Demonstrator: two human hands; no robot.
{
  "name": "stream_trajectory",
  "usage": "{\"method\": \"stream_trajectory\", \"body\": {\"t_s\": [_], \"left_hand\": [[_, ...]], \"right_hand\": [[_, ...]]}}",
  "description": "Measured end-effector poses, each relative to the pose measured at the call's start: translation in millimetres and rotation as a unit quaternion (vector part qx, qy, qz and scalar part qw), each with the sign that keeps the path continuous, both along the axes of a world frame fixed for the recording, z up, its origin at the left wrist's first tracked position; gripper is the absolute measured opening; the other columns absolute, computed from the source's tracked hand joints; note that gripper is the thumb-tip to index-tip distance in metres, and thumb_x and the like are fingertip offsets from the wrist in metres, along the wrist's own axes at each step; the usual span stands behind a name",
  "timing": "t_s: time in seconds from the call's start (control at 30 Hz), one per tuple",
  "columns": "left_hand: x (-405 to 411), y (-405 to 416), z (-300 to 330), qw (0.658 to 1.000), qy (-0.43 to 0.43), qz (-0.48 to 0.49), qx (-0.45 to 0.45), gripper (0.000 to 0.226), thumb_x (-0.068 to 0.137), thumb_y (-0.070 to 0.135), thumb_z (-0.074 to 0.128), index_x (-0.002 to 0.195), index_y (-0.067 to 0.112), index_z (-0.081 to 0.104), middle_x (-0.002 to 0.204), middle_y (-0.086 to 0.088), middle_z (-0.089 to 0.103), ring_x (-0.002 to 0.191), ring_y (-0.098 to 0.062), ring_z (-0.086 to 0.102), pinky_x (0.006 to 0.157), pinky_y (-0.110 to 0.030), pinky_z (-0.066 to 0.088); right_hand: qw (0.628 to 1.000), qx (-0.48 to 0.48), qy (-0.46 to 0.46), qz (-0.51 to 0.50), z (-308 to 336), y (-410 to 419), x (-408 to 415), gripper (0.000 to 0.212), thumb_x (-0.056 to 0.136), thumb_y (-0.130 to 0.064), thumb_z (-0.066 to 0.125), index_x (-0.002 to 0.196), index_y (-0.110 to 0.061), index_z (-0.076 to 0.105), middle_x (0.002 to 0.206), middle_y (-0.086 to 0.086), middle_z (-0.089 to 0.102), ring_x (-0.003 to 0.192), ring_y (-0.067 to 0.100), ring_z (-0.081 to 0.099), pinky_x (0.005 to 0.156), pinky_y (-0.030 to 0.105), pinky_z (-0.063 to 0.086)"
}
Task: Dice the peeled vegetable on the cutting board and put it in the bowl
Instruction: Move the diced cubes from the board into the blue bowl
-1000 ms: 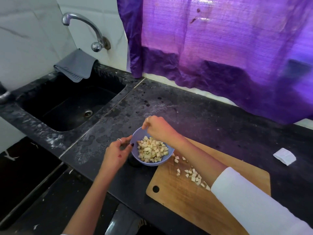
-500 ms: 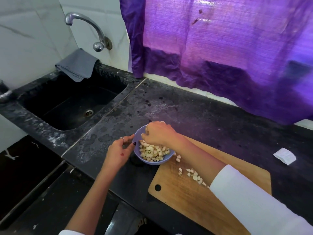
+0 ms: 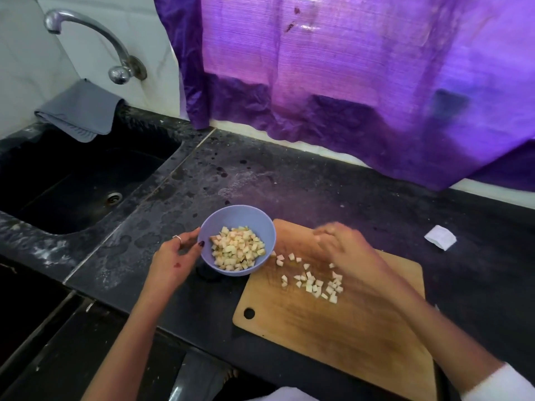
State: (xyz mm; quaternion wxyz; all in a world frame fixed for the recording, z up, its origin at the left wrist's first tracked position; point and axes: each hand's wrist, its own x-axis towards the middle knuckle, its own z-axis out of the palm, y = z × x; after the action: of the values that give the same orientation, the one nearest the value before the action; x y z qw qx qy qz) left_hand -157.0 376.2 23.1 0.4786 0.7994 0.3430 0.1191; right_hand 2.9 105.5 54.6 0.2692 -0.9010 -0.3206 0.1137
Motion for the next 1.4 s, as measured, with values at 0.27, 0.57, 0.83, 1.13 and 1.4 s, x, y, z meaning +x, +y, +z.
{"method": "stream_trajectory", "body": {"t_s": [0.27,0.57,0.83,1.13,1.4], "left_hand": [[-1,1,1,1.0,0.012,-0.012,0.002,0.033,0.092,0.021,0.06,0.125,0.02,0.061,0.113,0.0,0.066,0.105,-0.016,0.059,0.085,-0.03,0.042],[-3,-1,4,0.999,0.038,-0.019,0.021,0.037,0.092,0.022,0.06,0.129,0.023,0.058,0.118,-0.004,0.065,0.11,-0.019,0.058,0.085,-0.031,0.04],[-3,-2,6,0.999,0.042,-0.012,0.019,0.037,0.091,0.024,0.06,0.128,0.024,0.059,0.116,-0.003,0.066,0.107,-0.016,0.058,0.087,-0.032,0.041],[-2,-4,8,0.999,0.041,-0.015,0.02,0.036,0.091,0.023,0.06,0.128,0.024,0.058,0.114,-0.003,0.065,0.1,-0.012,0.056,0.085,-0.031,0.04],[-2,-6,10,0.998,0.047,-0.015,0.029,0.037,0.092,0.022,0.059,0.129,0.023,0.057,0.117,-0.005,0.064,0.097,-0.011,0.053,0.082,-0.03,0.039]], "right_hand": [[0.981,-0.071,0.067,-0.169,-71,-48,-57,0.089,0.079,-0.074,0.035,0.151,-0.03,0.007,0.158,-0.01,-0.008,0.146,0.017,-0.004,0.118,0.045,0.011],[0.998,-0.064,-0.007,-0.007,-85,31,-62,0.082,0.085,-0.07,0.028,0.152,-0.03,0.002,0.159,-0.006,-0.008,0.145,0.013,-0.007,0.114,0.031,-0.001],[0.99,0.001,-0.102,0.098,-97,49,-46,0.043,0.101,-0.036,0.034,0.138,-0.021,0.048,0.148,-0.005,0.039,0.138,0.014,0.031,0.116,0.031,0.021],[0.932,-0.014,-0.296,0.209,-99,-5,-23,0.006,0.091,-0.026,0.059,0.091,-0.02,0.06,0.097,-0.006,0.059,0.089,0.013,0.055,0.075,0.027,0.047],[0.922,-0.052,-0.351,0.155,-91,-26,-8,0.014,0.086,-0.033,0.065,0.08,-0.02,0.065,0.079,-0.001,0.061,0.056,0.012,0.061,0.038,0.021,0.041]]}}
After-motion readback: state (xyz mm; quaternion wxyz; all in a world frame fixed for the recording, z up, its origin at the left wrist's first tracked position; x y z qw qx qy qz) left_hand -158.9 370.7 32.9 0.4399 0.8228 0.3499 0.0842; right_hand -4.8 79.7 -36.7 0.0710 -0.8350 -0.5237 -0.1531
